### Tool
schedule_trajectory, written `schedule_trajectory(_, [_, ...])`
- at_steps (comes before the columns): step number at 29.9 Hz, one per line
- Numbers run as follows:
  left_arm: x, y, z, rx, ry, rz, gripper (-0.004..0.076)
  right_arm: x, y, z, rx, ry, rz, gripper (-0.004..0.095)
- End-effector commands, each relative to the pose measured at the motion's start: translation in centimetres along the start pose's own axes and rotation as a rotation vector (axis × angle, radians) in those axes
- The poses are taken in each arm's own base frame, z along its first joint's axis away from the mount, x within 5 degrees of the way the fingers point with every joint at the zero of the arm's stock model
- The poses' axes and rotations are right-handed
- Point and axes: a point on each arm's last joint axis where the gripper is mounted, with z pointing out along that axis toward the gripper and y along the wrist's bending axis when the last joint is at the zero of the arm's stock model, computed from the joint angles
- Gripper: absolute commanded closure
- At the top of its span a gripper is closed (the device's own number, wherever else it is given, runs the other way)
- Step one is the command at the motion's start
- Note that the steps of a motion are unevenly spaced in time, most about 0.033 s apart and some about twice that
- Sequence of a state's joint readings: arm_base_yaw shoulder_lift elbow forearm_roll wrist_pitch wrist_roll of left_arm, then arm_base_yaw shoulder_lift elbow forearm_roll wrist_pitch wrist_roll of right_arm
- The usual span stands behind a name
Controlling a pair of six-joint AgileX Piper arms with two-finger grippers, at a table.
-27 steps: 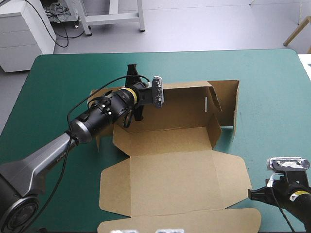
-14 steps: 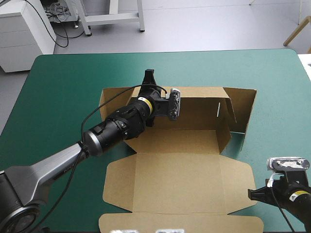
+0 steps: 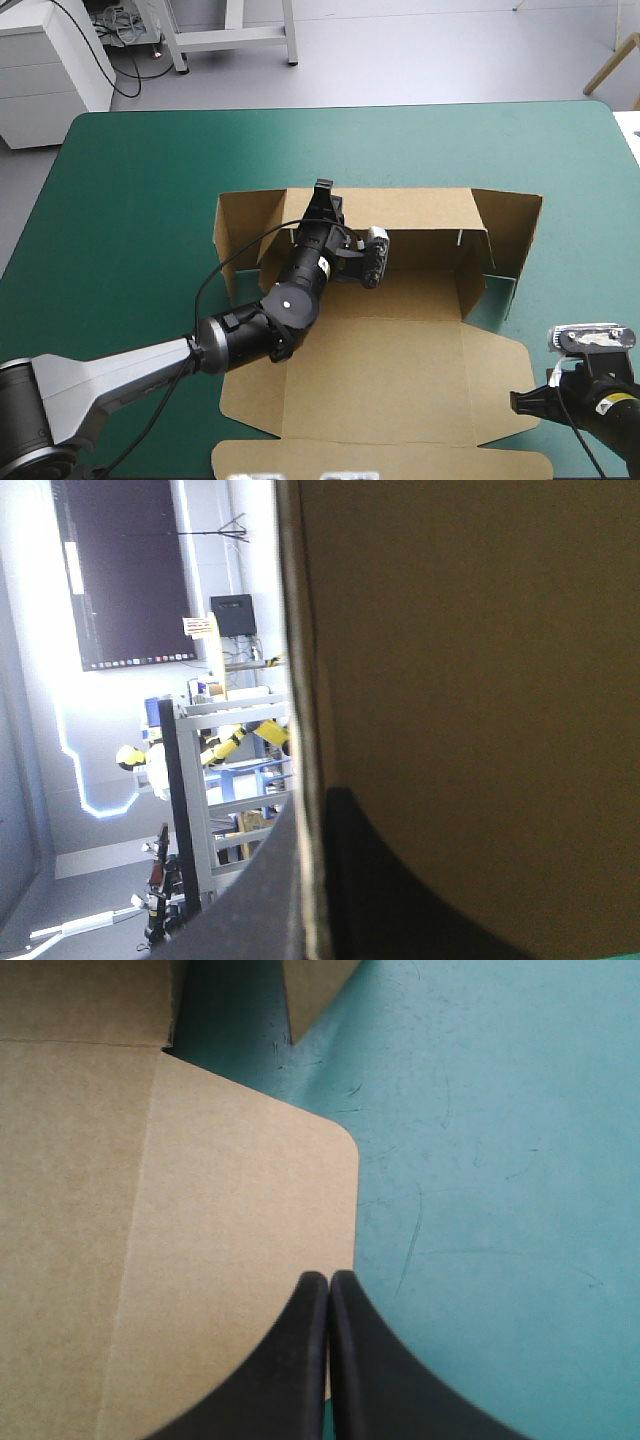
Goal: Fold the box
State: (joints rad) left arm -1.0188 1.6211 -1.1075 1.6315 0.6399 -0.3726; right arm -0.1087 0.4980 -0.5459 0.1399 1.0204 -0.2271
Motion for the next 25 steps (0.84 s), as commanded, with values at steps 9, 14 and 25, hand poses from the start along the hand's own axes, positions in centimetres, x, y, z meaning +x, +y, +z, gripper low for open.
schedule_trajectory(9, [-0.1,1.38,-1.72,-0.128,0.007,-0.054,0.0734,-0.97,-0.14,-0.48,0.015,-0.065,-0.03,0.0918])
schedule_trajectory(14, [-0.1,1.38,-1.72,-0.128,0.007,-0.054,0.0734,-0.97,-0.14,-0.48,0.015,-0.065,-0.03,0.0796])
schedule_trajectory(25, [-0.25,1.31,-1.71,-0.119,-0.009,-0.057,0.0734,-0.96,-0.15,-0.48,0.016,-0.064,-0.031,0.0226])
